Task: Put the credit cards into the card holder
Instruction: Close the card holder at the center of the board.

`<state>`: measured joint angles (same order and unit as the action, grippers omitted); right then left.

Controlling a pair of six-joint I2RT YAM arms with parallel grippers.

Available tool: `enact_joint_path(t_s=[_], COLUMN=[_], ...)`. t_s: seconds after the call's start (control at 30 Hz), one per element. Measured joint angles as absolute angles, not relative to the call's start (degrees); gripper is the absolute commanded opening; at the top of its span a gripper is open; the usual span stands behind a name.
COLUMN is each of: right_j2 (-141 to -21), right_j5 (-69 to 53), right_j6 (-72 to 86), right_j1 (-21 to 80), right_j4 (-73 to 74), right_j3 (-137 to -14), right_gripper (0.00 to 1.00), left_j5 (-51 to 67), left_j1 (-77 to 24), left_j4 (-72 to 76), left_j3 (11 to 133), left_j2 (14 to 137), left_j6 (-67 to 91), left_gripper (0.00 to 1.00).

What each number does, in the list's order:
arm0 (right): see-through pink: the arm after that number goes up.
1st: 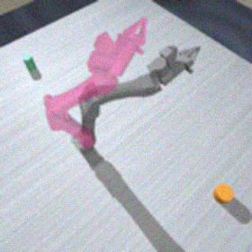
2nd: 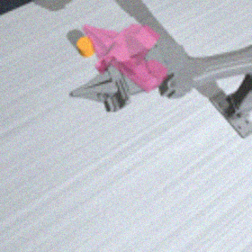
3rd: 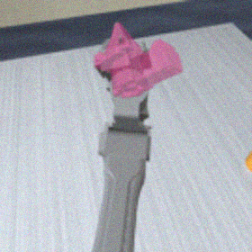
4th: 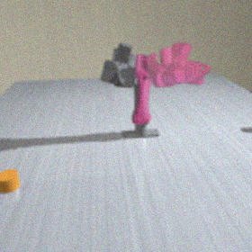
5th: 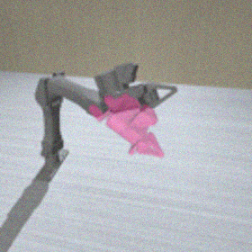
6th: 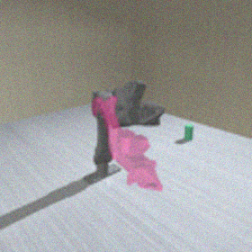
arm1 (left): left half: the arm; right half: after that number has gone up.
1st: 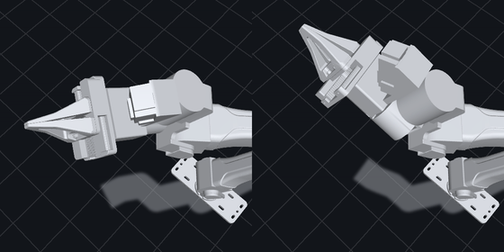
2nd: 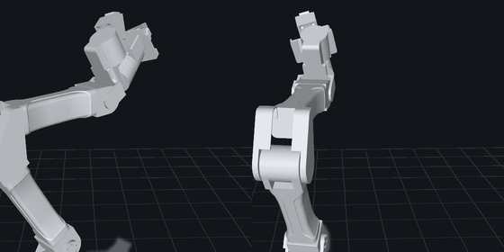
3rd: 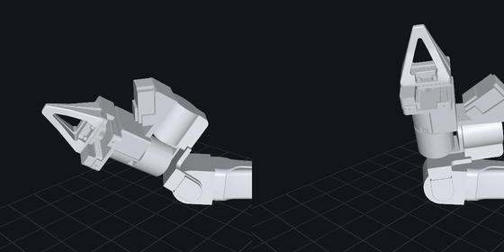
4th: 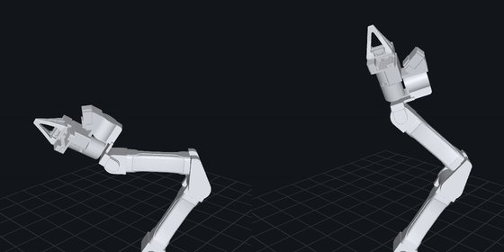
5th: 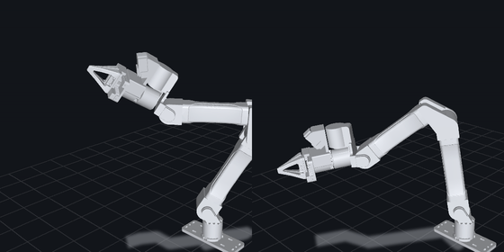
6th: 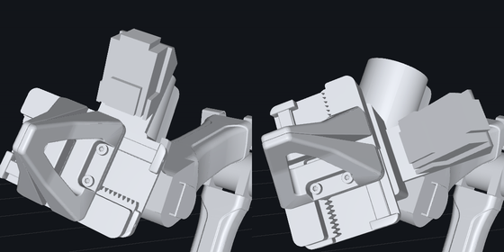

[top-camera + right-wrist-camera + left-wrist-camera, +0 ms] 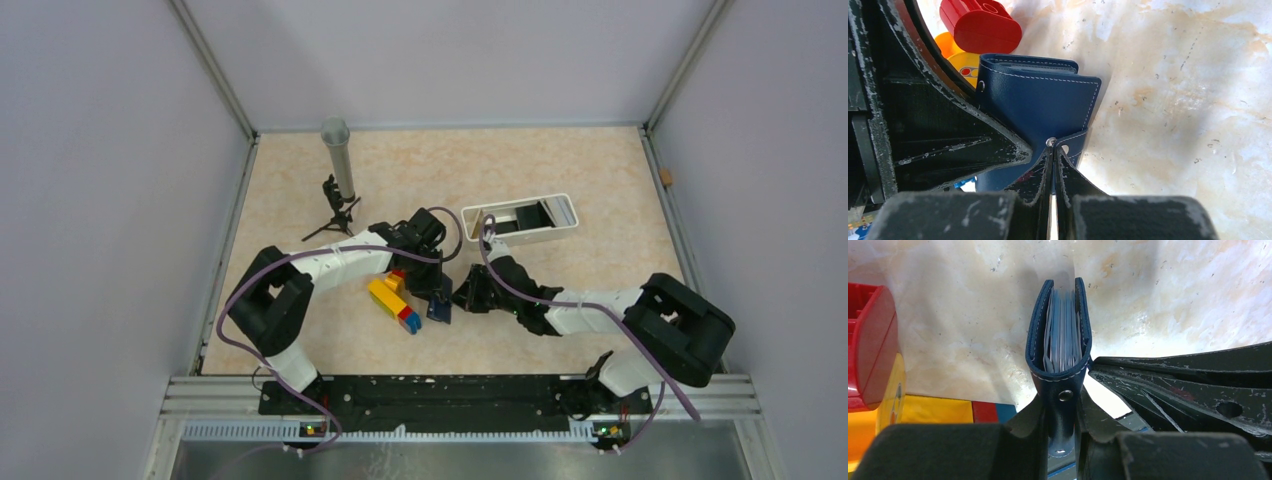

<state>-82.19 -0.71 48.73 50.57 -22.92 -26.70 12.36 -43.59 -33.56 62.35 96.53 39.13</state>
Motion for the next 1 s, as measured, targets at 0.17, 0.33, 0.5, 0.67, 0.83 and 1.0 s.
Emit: enact_joint_path(t_s=[0.17,0.33,0.5,0.67,0.83,1.0], right_j2=[-82.19,-82.19,-81.62,-76.49,-70.13,-62.19], right_j5=[-1.54,-1.76,-0.10,4.36,7.20,9.21], right_j6=[49.17,49.30,49.25,48.97,47.88,46.02], right_j1=[50.57,50.57,50.57,50.22,47.27,42.44], right_j4=[-24.86,-25.98,-24.12,-17.19,-9.10,0.25], right_j3=[-26.63,-26.63,-26.63,-26.65,-26.68,-26.68], right_gripper=[0.00,0.00,0.00,0.00,0.00,0.02], left_j5=[12.38,12.36,12.05,13.32,16.93,21.63], left_j1=[-43.59,-43.59,-43.66,-43.57,-43.53,-43.70], left_j4=[-33.54,-34.13,-34.96,-34.37,-30.98,-21.65], left_j3=[62.37,63.02,63.68,63.66,62.59,59.02], left_j2=[96.62,97.06,97.41,97.62,98.02,98.39], left_j6=[38.96,38.70,37.93,37.39,38.28,43.48], left_gripper=[0.00,0.00,0.01,0.09,0.09,0.19])
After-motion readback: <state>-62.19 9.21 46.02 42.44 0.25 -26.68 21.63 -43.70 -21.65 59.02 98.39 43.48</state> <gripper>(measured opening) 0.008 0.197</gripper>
